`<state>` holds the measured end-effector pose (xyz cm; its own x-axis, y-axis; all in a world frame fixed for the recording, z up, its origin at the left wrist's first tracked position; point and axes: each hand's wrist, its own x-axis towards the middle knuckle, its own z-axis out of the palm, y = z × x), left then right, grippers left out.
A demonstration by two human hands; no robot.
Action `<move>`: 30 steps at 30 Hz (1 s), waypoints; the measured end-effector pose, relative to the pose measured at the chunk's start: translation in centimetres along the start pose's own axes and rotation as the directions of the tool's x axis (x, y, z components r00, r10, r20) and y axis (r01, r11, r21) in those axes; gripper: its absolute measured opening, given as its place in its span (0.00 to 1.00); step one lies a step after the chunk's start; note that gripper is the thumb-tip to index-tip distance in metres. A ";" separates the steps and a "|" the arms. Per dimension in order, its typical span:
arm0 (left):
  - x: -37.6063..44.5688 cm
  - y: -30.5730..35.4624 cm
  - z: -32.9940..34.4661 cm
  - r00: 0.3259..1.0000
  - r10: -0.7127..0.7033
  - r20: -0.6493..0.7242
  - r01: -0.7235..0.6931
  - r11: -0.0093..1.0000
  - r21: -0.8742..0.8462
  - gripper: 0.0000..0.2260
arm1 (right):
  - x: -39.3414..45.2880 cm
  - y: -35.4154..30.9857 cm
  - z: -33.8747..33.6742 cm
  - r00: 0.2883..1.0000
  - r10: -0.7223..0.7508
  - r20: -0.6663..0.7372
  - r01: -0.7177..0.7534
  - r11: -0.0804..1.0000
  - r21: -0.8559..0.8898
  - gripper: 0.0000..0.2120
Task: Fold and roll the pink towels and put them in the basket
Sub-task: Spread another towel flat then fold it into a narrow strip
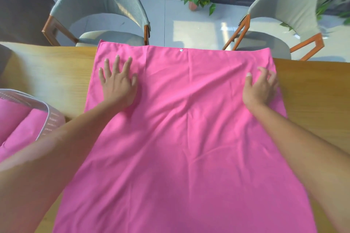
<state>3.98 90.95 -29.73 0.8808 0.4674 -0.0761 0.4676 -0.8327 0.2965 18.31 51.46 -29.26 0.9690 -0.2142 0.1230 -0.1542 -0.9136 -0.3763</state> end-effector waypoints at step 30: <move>-8.8 3.8 0.8 0.990 0.106 0.089 -0.110 0.993 0.040 0.34 | -7.7 10.8 -5.2 0.925 -0.234 0.298 0.306 0.926 -0.221 0.38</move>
<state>-1.90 83.43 -28.71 0.9287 0.3478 -0.1286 0.3701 -0.8903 0.2651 8.15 41.41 -29.50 0.9903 0.1192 -0.0719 0.1111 -0.9880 -0.1078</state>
